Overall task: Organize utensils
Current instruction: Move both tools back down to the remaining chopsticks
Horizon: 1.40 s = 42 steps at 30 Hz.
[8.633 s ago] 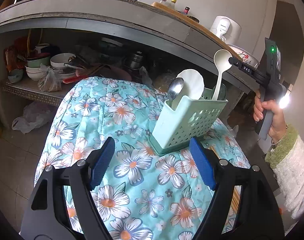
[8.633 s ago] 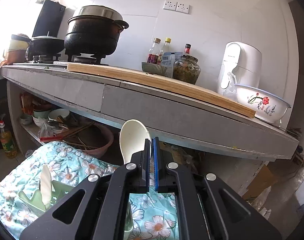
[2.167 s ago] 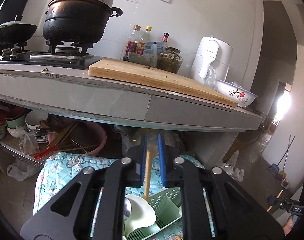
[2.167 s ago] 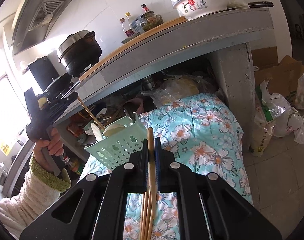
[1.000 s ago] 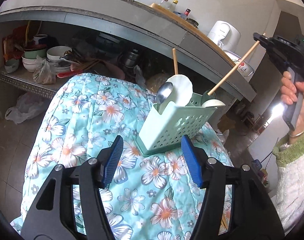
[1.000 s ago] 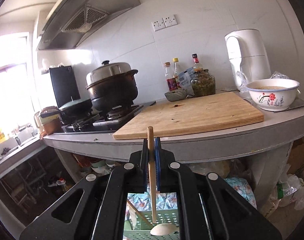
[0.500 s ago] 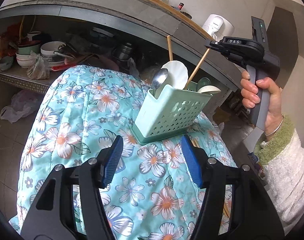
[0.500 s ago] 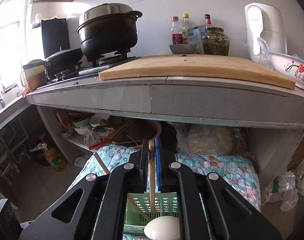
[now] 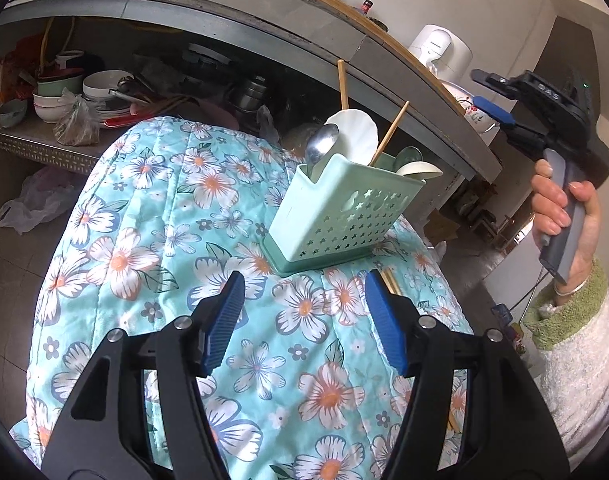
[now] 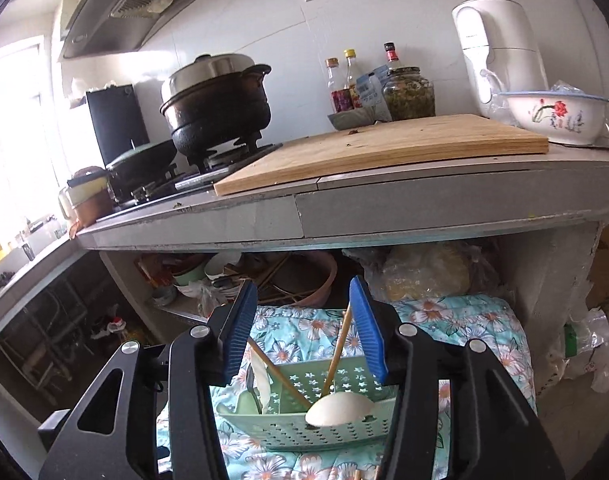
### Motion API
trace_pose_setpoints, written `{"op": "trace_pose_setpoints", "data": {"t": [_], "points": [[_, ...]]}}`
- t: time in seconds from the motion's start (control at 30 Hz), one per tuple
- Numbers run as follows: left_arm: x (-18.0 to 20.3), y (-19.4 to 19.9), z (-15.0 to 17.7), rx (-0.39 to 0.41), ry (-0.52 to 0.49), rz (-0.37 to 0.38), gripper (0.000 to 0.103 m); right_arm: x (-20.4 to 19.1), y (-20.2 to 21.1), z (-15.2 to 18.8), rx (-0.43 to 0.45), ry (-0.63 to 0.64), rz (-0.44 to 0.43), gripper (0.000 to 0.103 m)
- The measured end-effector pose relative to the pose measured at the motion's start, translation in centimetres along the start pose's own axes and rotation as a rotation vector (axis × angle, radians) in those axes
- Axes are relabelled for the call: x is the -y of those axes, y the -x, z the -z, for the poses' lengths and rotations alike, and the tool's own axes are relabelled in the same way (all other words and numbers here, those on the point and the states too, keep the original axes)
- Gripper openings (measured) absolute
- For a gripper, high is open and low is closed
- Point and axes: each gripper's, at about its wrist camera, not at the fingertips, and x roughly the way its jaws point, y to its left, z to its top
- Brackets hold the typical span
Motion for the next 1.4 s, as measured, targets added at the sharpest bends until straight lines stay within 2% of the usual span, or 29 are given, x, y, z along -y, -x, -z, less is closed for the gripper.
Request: {"op": "trace_pose_setpoints", "data": {"t": [0.1, 0.2, 0.33, 0.47, 0.57, 0.67, 0.9, 1.03, 1.2, 1.4], "points": [[0.3, -0.4, 0.0, -0.013, -0.01, 0.003, 0.059, 1.5, 3.0, 1.4, -0.002, -0.045, -0.014, 0.048], [0.6, -0.8, 0.1, -0.028, -0.012, -0.001, 0.059, 3.1, 4.7, 3.7, -0.061, -0.1, -0.027, 0.048], [1.0, -1.6, 0.7, -0.064, -0.02, -0.002, 0.059, 5.2, 4.2, 9.2, -0.222, -0.202, -0.035, 0.048], [1.1, -3.1, 1.8, -0.141, -0.009, 0.01, 0.059, 7.8, 2.1, 16.7, -0.404, -0.33, -0.009, 0.047], [1.4, -4.2, 2.7, -0.199, -0.003, 0.03, 0.059, 9.8, 0.9, 21.0, -0.49, -0.417, 0.02, 0.039], [1.8, -4.9, 3.5, -0.239, -0.01, 0.054, 0.058, 11.3, 0.2, 23.7, -0.541, -0.491, 0.026, 0.03], [2.9, -5.7, 4.1, -0.282, -0.001, 0.097, 0.043, 12.2, -0.2, 24.8, -0.548, -0.524, -0.001, 0.014], [3.6, -6.4, 4.1, -0.313, 0.009, 0.128, 0.037, 12.1, -0.8, 24.8, -0.552, -0.523, -0.034, 0.009], [4.5, -8.0, 4.1, -0.359, 0.043, 0.163, 0.029, 12.3, -1.2, 25.1, -0.553, -0.526, -0.063, 0.007], [6.0, -10.1, 4.5, -0.415, 0.091, 0.202, 0.027, 12.9, -0.2, 25.1, -0.519, -0.52, -0.054, 0.006]]}}
